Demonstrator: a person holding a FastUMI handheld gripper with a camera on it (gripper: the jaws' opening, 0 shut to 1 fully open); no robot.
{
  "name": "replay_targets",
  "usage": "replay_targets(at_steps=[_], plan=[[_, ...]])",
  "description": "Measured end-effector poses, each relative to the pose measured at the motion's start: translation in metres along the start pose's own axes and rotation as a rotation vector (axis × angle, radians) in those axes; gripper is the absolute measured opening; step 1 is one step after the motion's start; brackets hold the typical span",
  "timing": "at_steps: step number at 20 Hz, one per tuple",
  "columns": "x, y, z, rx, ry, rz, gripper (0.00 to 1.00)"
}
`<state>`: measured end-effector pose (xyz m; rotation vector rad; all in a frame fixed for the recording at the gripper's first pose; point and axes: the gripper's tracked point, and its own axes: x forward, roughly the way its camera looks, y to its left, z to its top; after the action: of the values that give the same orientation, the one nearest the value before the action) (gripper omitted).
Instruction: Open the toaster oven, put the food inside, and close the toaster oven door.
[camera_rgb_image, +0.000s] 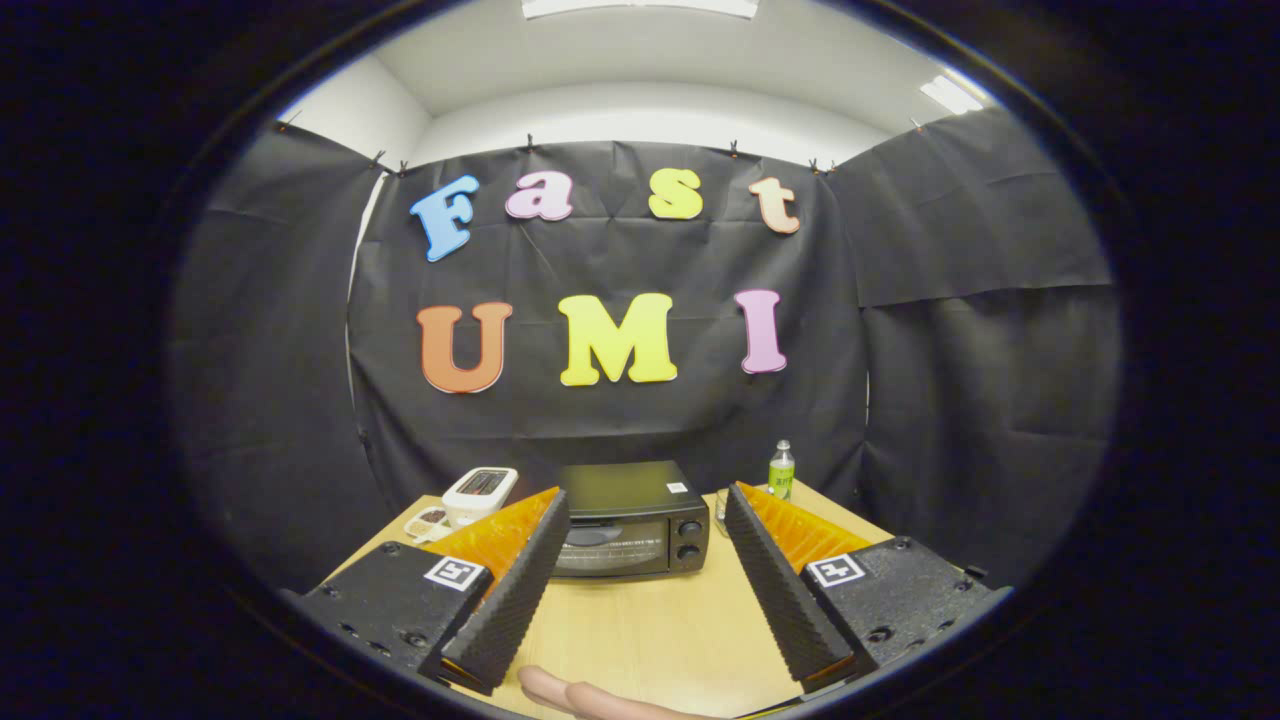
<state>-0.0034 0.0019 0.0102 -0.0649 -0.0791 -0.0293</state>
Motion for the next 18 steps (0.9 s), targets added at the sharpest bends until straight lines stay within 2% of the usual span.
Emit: replay_targets(at_steps=[4, 7, 18], plan=[[0.015, 0.006, -0.002, -0.033, -0.020, 0.000, 1.00], [0.044, 0.013, -0.010, -0.050, -0.028, 0.004, 1.00], [0.197, 0.036, -0.068, -0.082, 0.072, 0.020, 1.00]])
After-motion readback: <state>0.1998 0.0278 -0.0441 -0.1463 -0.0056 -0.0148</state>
